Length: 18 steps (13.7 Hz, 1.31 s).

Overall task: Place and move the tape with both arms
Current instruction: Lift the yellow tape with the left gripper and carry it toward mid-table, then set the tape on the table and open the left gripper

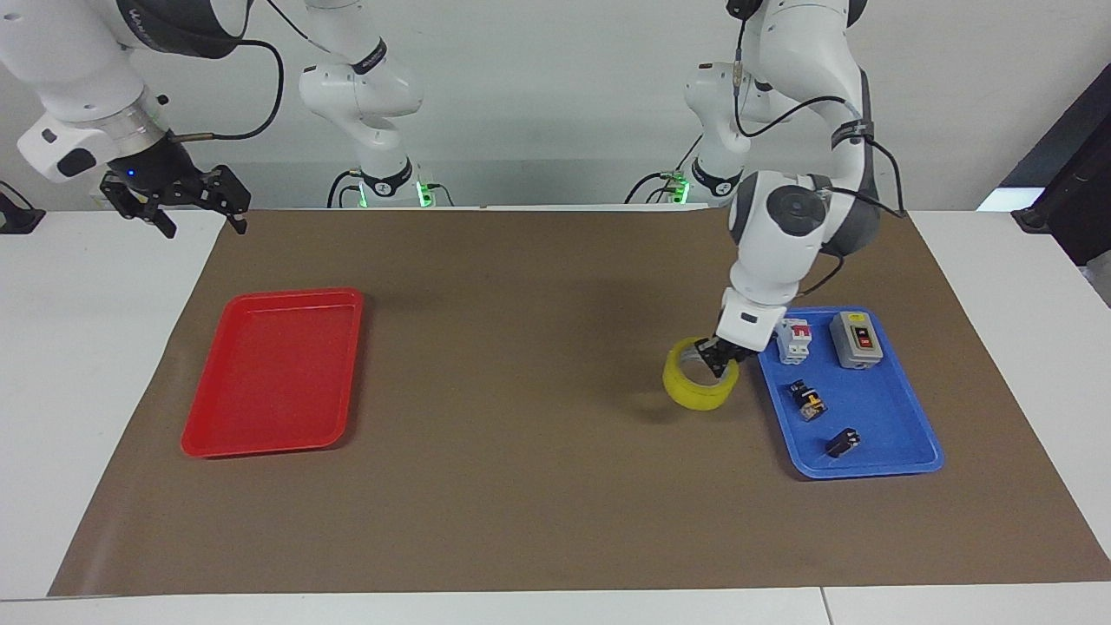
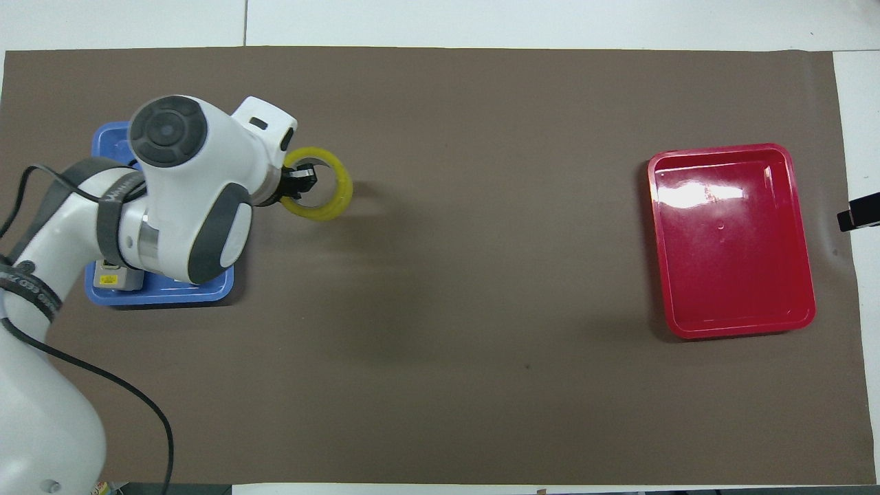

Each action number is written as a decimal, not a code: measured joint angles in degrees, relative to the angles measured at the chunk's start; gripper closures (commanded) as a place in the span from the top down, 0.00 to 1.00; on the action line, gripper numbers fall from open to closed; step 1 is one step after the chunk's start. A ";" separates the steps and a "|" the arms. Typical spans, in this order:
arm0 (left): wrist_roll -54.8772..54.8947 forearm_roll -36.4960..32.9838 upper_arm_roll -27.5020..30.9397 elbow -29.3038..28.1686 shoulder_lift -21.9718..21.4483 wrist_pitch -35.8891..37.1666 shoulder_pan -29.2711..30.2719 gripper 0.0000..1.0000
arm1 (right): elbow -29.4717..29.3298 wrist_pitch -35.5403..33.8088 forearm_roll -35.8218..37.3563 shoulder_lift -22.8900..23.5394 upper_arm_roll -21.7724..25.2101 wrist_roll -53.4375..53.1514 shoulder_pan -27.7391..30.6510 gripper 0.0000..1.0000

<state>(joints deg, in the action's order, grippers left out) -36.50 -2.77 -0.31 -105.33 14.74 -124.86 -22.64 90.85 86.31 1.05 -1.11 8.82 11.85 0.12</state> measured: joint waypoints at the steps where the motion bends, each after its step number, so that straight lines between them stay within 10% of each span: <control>1: -2.79 -0.67 -0.01 0.00 0.16 -0.21 -2.60 0.00 | 0.00 0.00 0.00 0.00 0.00 0.00 0.00 1.00; 16: -15.97 -2.99 0.13 6.43 11.67 -0.96 -19.69 0.00 | 0.00 0.00 0.00 0.00 0.00 0.00 0.00 1.00; 17: -15.97 -3.01 0.12 6.27 11.73 -1.22 -19.70 0.04 | 0.00 0.00 0.00 0.00 0.00 0.00 0.00 1.00; 18: -15.97 -3.02 0.12 5.94 11.73 -1.30 -19.77 0.45 | 0.00 0.00 0.00 0.00 0.00 0.00 0.00 1.00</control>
<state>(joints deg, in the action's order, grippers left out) -52.47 -5.79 -0.20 -99.39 26.47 -126.16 -42.41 90.85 86.31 1.04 -1.11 8.82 11.85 0.12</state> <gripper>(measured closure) 0.784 0.000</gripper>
